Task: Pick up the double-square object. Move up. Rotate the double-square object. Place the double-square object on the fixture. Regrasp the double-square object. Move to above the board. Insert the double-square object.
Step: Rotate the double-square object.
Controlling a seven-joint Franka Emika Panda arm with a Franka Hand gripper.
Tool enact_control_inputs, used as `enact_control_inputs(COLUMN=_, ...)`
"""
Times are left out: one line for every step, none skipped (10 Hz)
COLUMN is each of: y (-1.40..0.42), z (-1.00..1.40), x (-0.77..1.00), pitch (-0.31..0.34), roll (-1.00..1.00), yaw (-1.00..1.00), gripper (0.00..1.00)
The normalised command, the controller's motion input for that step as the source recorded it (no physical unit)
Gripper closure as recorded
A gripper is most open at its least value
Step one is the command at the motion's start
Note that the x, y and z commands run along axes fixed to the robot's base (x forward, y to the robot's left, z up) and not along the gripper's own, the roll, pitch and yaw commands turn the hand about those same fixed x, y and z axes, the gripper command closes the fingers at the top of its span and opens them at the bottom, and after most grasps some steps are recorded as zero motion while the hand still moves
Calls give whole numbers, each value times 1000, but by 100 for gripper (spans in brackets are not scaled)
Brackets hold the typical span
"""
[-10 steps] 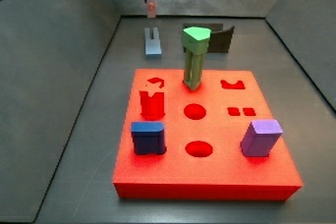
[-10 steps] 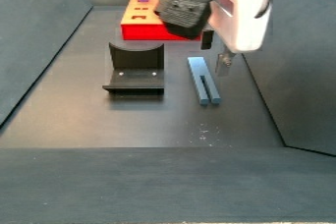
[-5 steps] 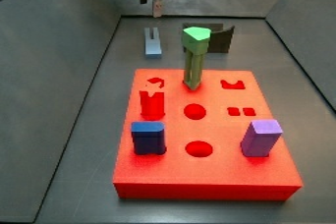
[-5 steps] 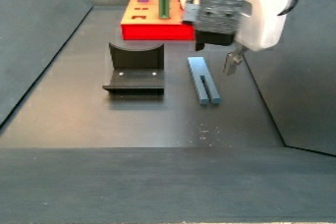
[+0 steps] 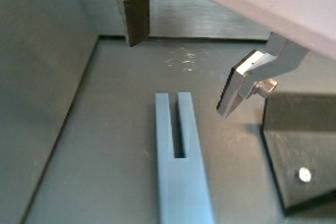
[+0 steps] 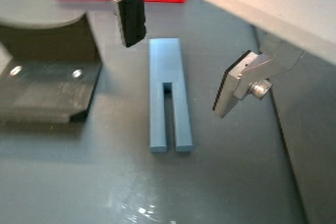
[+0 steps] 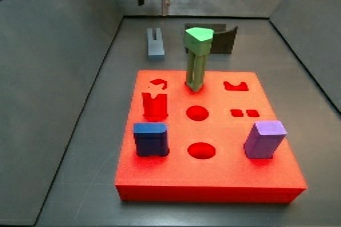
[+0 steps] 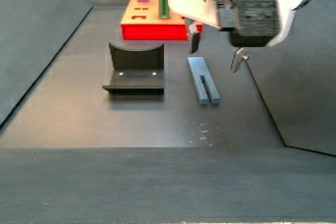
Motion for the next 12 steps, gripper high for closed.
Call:
enact_control_inputs(y=4, z=-37, x=41, pitch=-22, roll=19, yaw=1000, gripper=0)
enact_control_inputs(y=4, z=-37, x=41, pitch=-24, roll=20, yaw=1000, gripper=0)
enact_control_inputs(y=4, z=-37, x=41, pitch=-28, roll=24, yaw=1000, gripper=0)
enact_control_inputs(y=4, z=-37, x=41, pitch=-31, roll=27, yaw=1000, gripper=0)
enact_control_inputs(y=4, z=-37, x=40, pitch=-36, roll=31, yaw=1000, gripper=0)
enact_control_inputs(y=4, z=-37, x=40, pitch=-42, roll=36, yaw=1000, gripper=0)
enact_control_inputs(y=3, z=-38, x=39, pitch=-54, roll=47, yaw=1000, gripper=0)
enact_control_inputs(y=3, z=-38, x=38, pitch=-61, roll=53, yaw=874, gripper=0)
enact_control_inputs(y=3, z=-39, x=37, pitch=-61, roll=53, yaw=626, gripper=0)
enact_control_inputs(y=2, z=-40, x=35, pitch=-60, roll=53, yaw=355, gripper=0)
enact_control_inputs(y=2, z=-41, x=34, pitch=-59, roll=52, yaw=213, gripper=0)
enact_control_inputs(y=0, z=-1000, x=0, pitch=0, roll=0, yaw=0, gripper=0)
